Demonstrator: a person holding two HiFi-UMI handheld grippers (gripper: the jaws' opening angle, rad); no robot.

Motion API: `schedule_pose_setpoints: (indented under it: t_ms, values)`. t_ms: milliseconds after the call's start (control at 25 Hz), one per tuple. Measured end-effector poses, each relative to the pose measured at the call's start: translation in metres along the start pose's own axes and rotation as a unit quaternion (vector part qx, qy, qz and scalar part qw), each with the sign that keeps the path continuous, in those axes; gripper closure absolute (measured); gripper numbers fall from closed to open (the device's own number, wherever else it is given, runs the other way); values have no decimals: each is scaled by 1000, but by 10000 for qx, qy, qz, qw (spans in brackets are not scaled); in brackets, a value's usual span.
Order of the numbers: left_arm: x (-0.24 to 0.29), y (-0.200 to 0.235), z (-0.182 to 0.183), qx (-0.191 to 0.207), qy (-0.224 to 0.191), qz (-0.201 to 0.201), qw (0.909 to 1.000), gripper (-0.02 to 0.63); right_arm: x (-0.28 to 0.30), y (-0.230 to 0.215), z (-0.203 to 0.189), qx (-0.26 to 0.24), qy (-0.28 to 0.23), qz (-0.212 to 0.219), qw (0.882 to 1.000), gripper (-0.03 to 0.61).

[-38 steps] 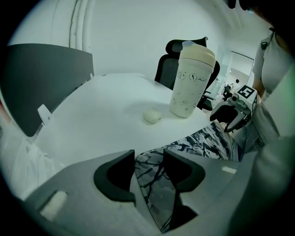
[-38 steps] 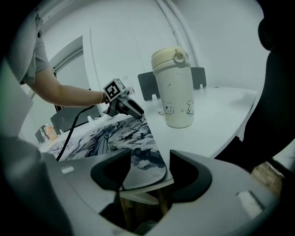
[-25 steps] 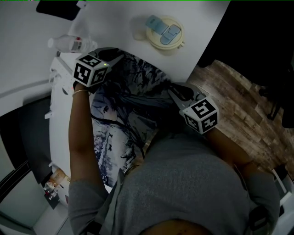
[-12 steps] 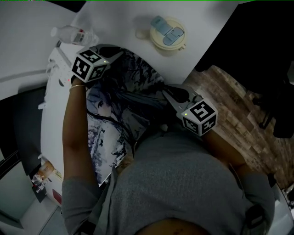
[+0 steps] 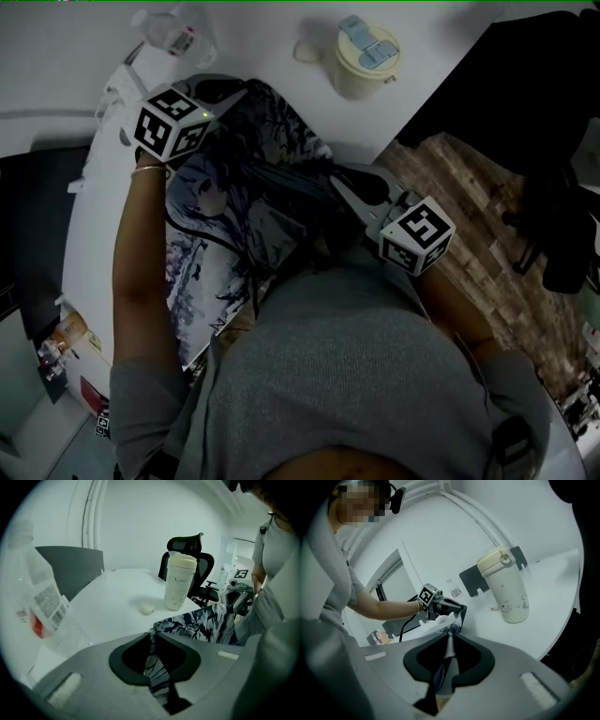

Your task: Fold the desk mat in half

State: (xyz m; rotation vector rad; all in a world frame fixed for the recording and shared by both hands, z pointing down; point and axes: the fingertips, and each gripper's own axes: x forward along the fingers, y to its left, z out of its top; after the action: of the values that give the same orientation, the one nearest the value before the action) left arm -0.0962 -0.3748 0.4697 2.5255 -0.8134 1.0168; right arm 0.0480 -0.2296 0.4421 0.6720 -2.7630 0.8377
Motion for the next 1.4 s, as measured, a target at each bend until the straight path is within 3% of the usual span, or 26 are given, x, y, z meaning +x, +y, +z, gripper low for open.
schedule_pose_setpoints:
  t_ms: [320, 760, 880, 1400]
  values:
    - [-61, -9, -20, -90, -489, 653, 9966, 563, 11, 69, 4, -241, -125, 652, 9975, 543]
    - [-139, -24, -82, -289, -681, 1439, 9868, 565, 32, 159, -7, -476, 64, 1621, 9856, 543]
    - [-156, -27, -100, -328, -697, 1623, 9837, 565, 39, 179, -17, -750, 237, 1869, 9792, 543]
    - [-206, -42, -166, -404, -629, 2108, 9747, 565, 56, 240, -48, -1020, 579, 2319, 9656, 543]
